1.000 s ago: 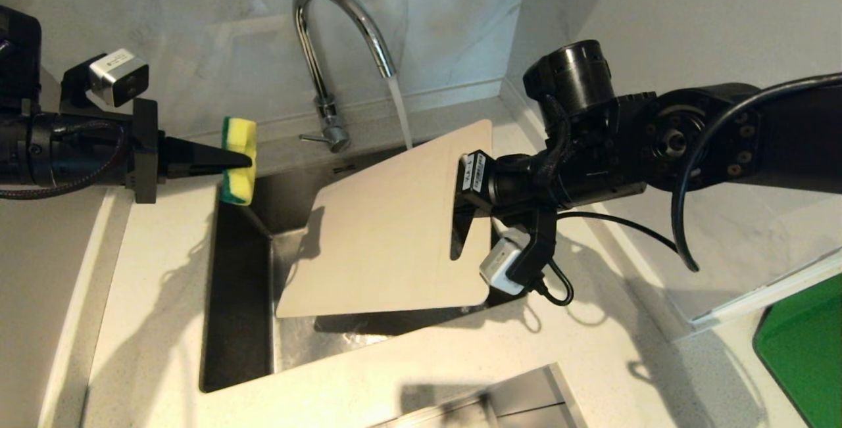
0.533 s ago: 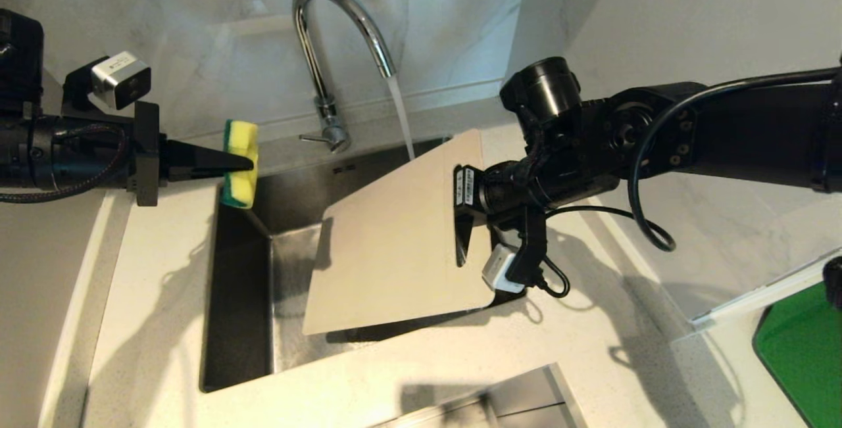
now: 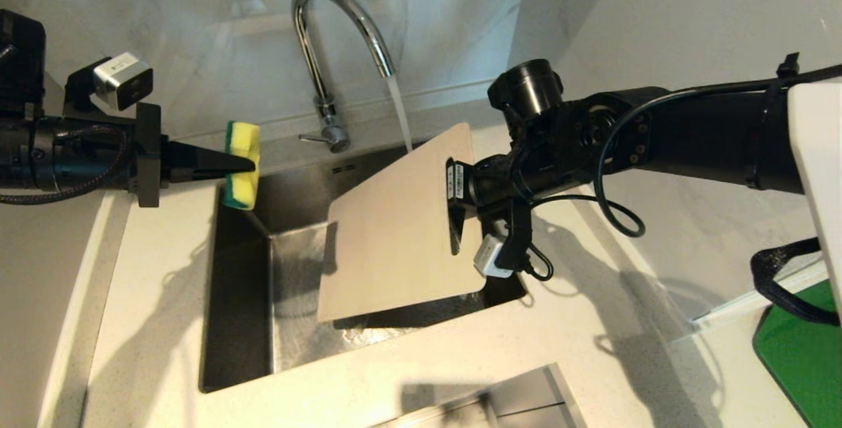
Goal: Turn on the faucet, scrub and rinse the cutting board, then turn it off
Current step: Scrub the cutting board underwater
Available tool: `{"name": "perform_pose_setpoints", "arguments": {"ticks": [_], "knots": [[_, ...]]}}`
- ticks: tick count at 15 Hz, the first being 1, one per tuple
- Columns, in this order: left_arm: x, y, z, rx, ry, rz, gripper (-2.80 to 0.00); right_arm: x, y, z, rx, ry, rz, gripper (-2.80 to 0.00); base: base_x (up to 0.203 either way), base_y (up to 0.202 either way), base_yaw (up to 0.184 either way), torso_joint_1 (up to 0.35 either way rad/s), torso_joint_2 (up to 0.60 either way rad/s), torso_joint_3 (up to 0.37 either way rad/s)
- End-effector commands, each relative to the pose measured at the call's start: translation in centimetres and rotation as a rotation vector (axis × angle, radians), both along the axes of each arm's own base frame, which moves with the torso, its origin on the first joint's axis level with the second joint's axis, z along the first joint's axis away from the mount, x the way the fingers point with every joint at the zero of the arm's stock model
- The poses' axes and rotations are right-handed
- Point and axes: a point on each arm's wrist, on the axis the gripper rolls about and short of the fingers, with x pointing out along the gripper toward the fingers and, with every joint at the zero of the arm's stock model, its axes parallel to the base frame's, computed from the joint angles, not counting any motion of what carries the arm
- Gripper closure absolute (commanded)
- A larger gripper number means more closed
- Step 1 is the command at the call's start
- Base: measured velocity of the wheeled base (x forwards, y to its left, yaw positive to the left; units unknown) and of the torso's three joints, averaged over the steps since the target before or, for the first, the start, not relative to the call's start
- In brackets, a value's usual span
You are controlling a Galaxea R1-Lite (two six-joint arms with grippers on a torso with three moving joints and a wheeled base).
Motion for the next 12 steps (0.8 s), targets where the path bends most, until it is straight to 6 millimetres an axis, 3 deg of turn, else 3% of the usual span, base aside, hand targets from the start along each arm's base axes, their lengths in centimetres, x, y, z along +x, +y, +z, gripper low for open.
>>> {"name": "perform_pose_setpoints", "arguments": {"ticks": [1,12], "knots": [[0.1,0.0,-0.1,-0.002,0.007,-0.003,0.0,1.3,0.5,-0.4,-0.003,-0.019,0.007,0.0,0.0,0.0,0.0,0.0,0.0,0.0],[0.4,-0.1,-0.4,-0.001,0.016,-0.003,0.0,3.3,-0.7,-0.3,0.048,-0.094,-0.042,0.0,0.0,0.0,0.0,0.0,0.0,0.0]]}}
